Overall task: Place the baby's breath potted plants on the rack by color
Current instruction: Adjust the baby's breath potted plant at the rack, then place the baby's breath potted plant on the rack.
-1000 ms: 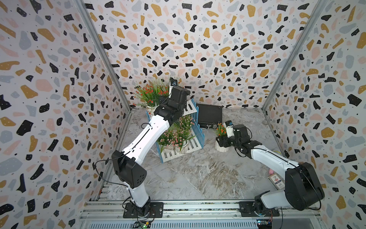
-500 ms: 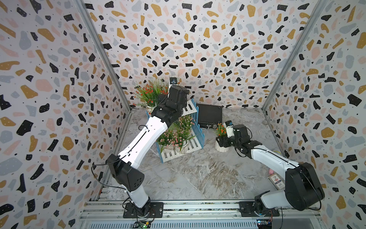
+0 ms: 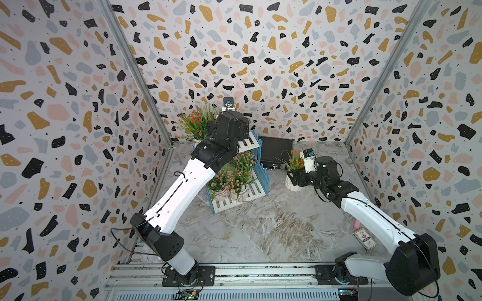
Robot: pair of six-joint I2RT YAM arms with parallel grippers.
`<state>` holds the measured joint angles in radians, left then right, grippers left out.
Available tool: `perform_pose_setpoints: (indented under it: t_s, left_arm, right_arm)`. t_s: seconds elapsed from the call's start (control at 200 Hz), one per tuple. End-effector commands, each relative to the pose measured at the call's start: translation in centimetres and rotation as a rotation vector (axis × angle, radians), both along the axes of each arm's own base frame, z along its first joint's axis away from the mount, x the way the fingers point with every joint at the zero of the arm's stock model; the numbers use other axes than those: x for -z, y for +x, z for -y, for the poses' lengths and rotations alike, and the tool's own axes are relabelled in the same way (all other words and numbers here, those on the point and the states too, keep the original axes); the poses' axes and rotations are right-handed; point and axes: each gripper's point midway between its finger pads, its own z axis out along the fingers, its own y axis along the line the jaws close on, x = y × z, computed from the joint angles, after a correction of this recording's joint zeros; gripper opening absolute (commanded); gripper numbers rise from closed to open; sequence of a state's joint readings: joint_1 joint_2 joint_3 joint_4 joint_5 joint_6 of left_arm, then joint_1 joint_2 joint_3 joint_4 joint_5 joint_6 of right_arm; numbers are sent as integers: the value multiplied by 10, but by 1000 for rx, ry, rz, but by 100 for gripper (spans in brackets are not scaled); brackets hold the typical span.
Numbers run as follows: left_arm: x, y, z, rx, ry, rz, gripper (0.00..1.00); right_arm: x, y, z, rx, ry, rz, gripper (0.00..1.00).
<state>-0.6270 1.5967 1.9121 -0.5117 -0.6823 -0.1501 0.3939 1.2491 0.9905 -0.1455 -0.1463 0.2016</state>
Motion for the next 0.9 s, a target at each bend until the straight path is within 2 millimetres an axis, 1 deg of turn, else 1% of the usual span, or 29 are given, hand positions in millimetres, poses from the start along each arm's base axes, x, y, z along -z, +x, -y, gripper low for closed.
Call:
perform_pose_setpoints:
  t_s: [0.0,0.175,0.315,0.441,0.536,0.646,0.691,0.821,0.886,0.896]
  left_arm:
    - [-35,-20,0,45,-43,66,99]
    - [-43,-41,-1,91,-56,73,99]
    - [-50,-58,-7,118,-76,71,99]
    - [-59,-75,-14,144,-100,84,99]
    - [-65,-87,-22,154,-114,90,99]
    - [-65,-102,-32,163,-120,89,99]
    - [-62,-108,-37,162,-118,85,99]
    - [-59,-130,-57,148,-120,87,99]
    - [-58,-142,-69,136,-125,91,99]
    - [-58,-144,-71,134,-125,90,99]
  right_arm:
    - [-59,-3,-6,-31,56,114,80]
    - [-98,-5,-16,-65,88,171,80]
    - [-130,-5,-27,-99,105,222,80]
    - [-156,-4,-44,-140,114,267,80]
    - [-173,1,-59,-168,113,290,81]
    - [-190,8,-78,-198,114,315,81]
    - [-193,13,-86,-206,109,318,81]
    - [-204,26,-108,-234,105,338,81]
    - [-205,34,-118,-242,89,341,81]
    - [-209,35,-119,-243,91,348,81]
